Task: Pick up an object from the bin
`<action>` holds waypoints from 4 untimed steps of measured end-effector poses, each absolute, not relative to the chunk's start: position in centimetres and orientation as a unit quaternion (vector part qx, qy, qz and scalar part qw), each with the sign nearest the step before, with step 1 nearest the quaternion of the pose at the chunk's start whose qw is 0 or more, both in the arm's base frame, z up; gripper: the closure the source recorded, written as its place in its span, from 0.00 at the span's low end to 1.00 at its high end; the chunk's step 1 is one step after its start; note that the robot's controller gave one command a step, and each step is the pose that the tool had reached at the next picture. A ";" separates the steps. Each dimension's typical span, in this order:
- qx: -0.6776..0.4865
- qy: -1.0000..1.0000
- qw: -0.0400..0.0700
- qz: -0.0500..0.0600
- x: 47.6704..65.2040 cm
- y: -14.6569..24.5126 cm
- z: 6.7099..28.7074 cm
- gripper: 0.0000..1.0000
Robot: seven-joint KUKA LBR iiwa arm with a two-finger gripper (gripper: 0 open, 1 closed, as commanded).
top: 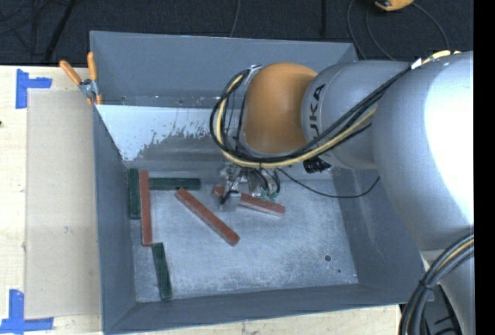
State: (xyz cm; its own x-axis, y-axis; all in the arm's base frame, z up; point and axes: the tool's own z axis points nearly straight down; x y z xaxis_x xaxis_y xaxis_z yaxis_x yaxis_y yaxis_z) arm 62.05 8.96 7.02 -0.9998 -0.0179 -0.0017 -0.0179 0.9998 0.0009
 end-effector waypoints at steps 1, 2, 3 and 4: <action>0.000 1.000 -0.003 0.000 61.7 8.0 12.3 1.00; -0.023 1.000 -0.002 0.000 60.1 7.5 8.3 0.00; -0.022 1.000 -0.001 0.000 60.1 7.4 8.4 0.00; 0.080 0.997 0.001 0.000 61.6 6.0 7.1 1.00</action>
Offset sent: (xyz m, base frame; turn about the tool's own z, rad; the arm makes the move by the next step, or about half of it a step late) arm -0.0187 -0.0159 0.0150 -0.0280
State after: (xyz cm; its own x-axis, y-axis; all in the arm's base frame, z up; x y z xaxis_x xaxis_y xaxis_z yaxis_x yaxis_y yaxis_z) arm 61.56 6.02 7.11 -0.9872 0.1593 -0.0010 0.1593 0.9872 0.0006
